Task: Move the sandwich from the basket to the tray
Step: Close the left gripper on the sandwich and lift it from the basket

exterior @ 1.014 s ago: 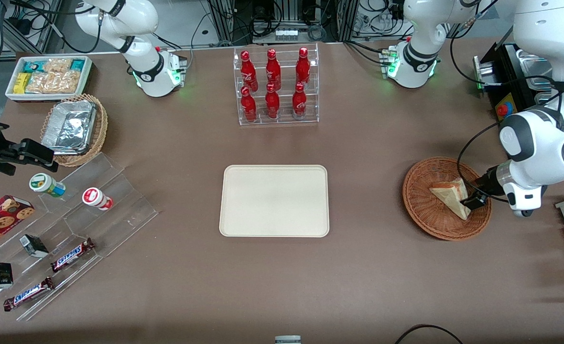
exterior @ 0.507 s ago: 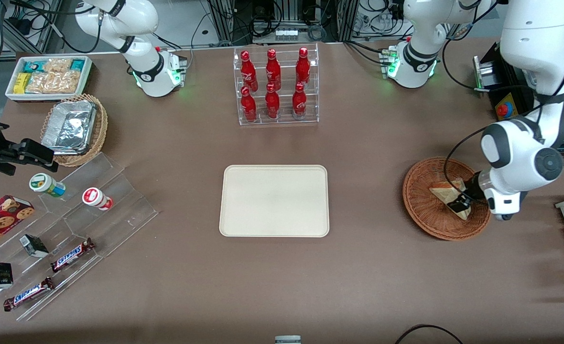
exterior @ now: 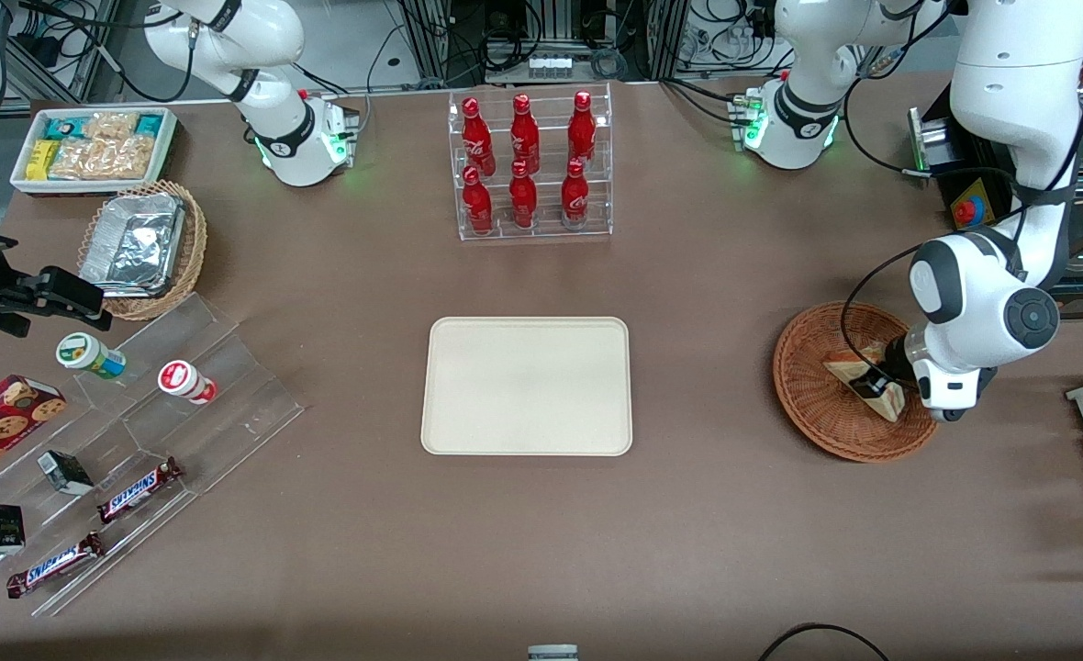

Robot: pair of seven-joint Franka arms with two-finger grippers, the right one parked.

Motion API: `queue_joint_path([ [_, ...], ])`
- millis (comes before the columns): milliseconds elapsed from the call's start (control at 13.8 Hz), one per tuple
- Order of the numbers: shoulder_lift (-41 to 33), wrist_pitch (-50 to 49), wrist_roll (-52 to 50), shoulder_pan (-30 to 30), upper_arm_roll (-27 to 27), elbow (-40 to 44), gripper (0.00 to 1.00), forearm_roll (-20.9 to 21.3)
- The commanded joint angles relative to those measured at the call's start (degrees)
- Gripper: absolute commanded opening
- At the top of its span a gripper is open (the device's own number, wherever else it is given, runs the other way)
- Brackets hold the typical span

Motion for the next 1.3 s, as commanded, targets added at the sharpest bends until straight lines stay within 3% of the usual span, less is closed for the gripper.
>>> queue_joint_path([
  [0, -2.8, -3.8, 3.5, 0.3, 0.4, -0.1, 0.43, 0.2],
  [145, -3.5, -7.1, 3.4, -0.1, 0.4, 2.4, 0.36, 0.2],
  [362, -4.1, -14.5, 3.4, -1.1, 0.1, 8.5, 0.36, 0.3],
  [942, -2.4, -17.8, 1.6, -16.1, 0.1, 17.5, 0.34, 1.8],
  [1232, 3.9, -17.5, 1.5, -26.3, 0.1, 22.9, 0.35, 1.2],
])
